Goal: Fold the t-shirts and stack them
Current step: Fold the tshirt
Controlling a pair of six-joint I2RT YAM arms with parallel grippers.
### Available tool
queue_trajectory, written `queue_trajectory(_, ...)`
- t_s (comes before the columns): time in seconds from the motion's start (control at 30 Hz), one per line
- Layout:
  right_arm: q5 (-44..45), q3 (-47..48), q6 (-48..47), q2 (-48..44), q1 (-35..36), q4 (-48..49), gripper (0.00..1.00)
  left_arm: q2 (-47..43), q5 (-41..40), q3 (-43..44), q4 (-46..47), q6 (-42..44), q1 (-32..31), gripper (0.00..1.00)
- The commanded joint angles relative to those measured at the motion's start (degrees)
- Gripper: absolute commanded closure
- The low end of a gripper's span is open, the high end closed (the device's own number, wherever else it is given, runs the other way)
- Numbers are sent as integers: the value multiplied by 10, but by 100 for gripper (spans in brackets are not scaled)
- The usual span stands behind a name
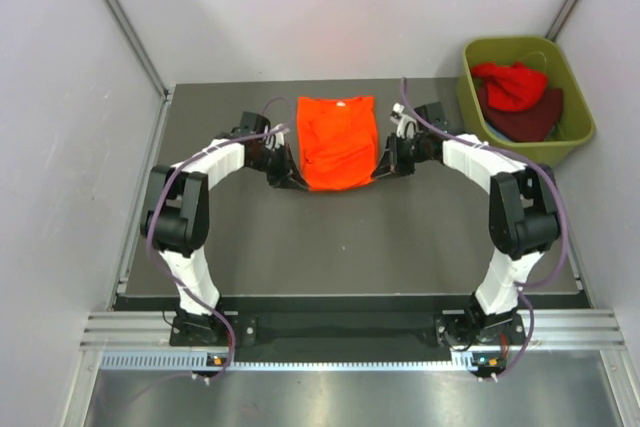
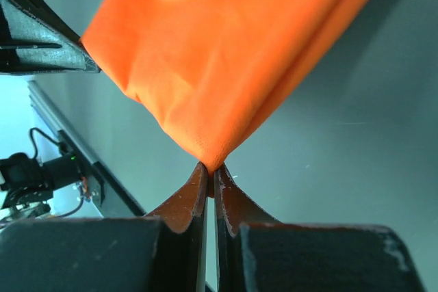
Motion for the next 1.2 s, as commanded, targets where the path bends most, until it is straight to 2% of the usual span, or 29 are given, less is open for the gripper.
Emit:
queue_trajectory(0.0,-21,-11,2,-65,-1,-6,100,-71,27,22,4,16,-3,100)
queue_trajectory(0.27,-33,-14,8,-123,-1,-28,100,-150,19,22,0,32,-14,100)
queue_trajectory(0.43,-32,-1,19,-133,-2,-15,100,-156,-5,49,-18,46,-14,100)
queue_trajectory(0.63,-21,52,20,-73,-7,14,100,-94,-16,105,-3,32,3,100)
queue_trajectory(0.9,-2,190,8,46,-25,14,100,40,-20,242,7,39,25,100)
queue_trajectory(1.17,21,254,7,103,-39,26,100,146,-36,380,18,54,36,100)
